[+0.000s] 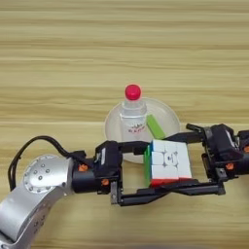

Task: Move the objects on the table

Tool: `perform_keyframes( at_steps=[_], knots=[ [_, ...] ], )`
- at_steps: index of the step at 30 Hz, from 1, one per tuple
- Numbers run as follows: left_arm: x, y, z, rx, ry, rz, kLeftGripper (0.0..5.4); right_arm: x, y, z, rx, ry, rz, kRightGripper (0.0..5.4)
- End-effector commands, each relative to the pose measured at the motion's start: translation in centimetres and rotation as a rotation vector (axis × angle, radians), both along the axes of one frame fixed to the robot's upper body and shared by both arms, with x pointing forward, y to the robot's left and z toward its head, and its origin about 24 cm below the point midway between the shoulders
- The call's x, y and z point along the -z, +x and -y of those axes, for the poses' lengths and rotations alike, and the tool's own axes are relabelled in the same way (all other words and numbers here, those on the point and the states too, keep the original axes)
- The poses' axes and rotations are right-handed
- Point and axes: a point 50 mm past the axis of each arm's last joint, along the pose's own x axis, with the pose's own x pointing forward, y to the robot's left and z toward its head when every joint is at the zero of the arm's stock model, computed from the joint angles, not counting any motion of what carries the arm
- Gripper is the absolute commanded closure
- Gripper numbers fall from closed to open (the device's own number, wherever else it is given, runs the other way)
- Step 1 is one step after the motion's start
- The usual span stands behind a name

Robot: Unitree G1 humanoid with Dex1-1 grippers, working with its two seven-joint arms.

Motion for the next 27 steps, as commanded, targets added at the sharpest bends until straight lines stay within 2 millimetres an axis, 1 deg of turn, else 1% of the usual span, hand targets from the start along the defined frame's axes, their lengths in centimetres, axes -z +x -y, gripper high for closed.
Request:
perform_keyframes(
  at_steps=[1, 19, 21, 23, 27],
  knots=[
    [-0.1, 0.05, -0.03, 0.0, 0.006, 0.017, 2.13, -0.23, 0.1, -0.04, -0.005, -0.007, 0.011, 2.06],
    [-0.11, 0.04, -0.05, -0.005, 0.003, 0.017, 2.13, -0.13, 0.08, -0.05, -0.005, -0.011, 0.003, 2.06],
    [-0.11, 0.05, -0.05, -0.006, 0.003, 0.017, 2.13, -0.1, 0.08, -0.05, -0.006, -0.014, 0.001, 1.68],
    [-0.12, 0.06, -0.05, -0.007, 0.002, 0.017, 2.13, -0.08, 0.07, -0.06, -0.008, -0.016, 0.0, 1.57],
    [-0.12, 0.07, -0.04, -0.008, 0.0, 0.016, 2.13, -0.11, 0.05, -0.08, -0.009, -0.011, -0.006, 0.99]
  ],
)
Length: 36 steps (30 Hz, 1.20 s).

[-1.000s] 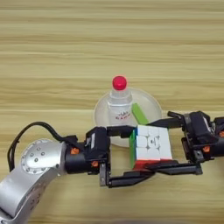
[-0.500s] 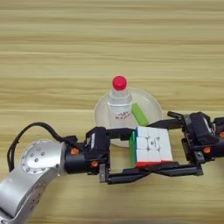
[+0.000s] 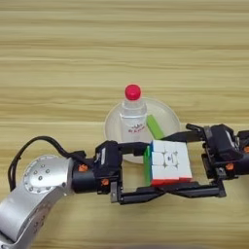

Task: Move the objects on the table

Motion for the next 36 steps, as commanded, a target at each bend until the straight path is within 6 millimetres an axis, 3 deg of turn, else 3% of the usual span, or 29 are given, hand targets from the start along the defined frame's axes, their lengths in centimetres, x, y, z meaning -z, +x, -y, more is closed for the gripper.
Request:
perform_keyframes(
  at_steps=[1, 9, 16, 26, 36],
  knots=[
    [-0.1, 0.1, 0.0, -0.004, 0.001, 0.018, 2.13, -0.2, 0.0, -0.1, -0.01, -0.007, -0.007, 0.91],
    [0.0, 0.2, -0.1, -0.009, 0.009, 0.014, 2.13, -0.6, 0.2, -0.2, -0.004, 0.026, -0.011, 0.0],
    [0.4, 0.3, 0.2, -0.009, 0.017, 0.004, 2.13, -1.2, 0.4, -0.1, 0.027, 0.071, -0.006, 0.0],
    [2.4, 0.8, 1.3, 0.006, 0.064, -0.046, 2.13, -2.1, 1.2, 0.1, 0.111, 0.147, 0.023, 0.0],
    [4.3, 1.2, 2.7, -0.015, 0.085, -0.075, 2.13, -2.9, 3.0, 0.4, 0.321, 0.258, 0.059, 0.0]
  ],
)
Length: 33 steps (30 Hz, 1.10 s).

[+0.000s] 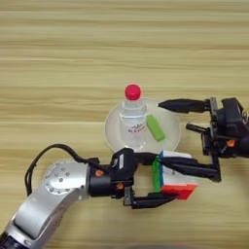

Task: Move the objects on the table

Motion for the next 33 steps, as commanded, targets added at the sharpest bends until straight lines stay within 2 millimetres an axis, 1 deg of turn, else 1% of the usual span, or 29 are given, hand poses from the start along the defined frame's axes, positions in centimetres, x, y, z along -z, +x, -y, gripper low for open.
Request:
perform_keyframes(
  at_steps=[1, 6, 9, 18, 33],
  knots=[
    [0.5, 0.3, 0.6, -0.006, 0.02, 0.024, 2.13, -0.9, 0.9, 0.2, 0.094, 0.041, 0.038, 0.0],
    [1.2, 0.8, 1.0, -0.045, 0.05, 0.03, 2.13, -1.3, 1.8, 0.8, 0.199, 0.09, 0.049, 0.0],
    [2.0, 1.0, 1.3, -0.068, 0.088, 0.041, 2.13, -1.4, 2.1, 0.9, 0.232, 0.104, 0.052, 0.0],
    [3.9, 0.9, 2.1, -0.057, 0.214, 0.125, 2.13, -1.6, 2.6, 1.1, 0.291, 0.122, 0.068, 0.0],
    [5.0, -1.0, 1.8, 0.072, 0.272, 0.115, 2.13, -1.7, 2.9, 1.5, 0.316, 0.135, 0.075, 0.0]
  ],
)
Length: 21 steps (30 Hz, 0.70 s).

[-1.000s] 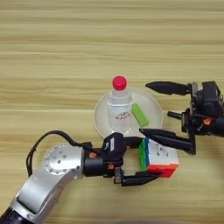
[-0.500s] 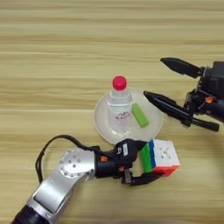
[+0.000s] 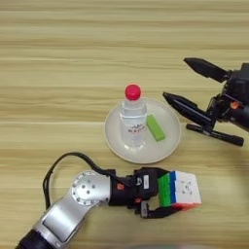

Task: Move the objects on the table

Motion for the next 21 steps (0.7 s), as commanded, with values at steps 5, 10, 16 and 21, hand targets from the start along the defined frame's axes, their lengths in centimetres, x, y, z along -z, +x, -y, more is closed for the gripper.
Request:
perform_keyframes(
  at_steps=[5, 10, 16, 21],
  knots=[
    [0.55, -0.87, -0.32, 0.054, 0.05, -0.014, 2.13, -0.5, 0.19, 0.28, 0.011, -0.006, 0.035, 0.0],
    [0.55, -0.92, -0.34, 0.052, 0.05, -0.017, 1.74, -0.48, 0.24, 0.3, 0.011, -0.006, 0.035, 0.0],
    [0.46, -0.8, -0.35, 0.036, 0.042, -0.015, 1.09, -0.43, 0.23, 0.34, 0.009, -0.007, 0.035, 0.0],
    [0.14, -0.67, -0.29, 0.022, 0.022, -0.01, 0.6, -0.38, 0.22, 0.44, 0.011, -0.006, 0.032, 0.0]
  ],
)
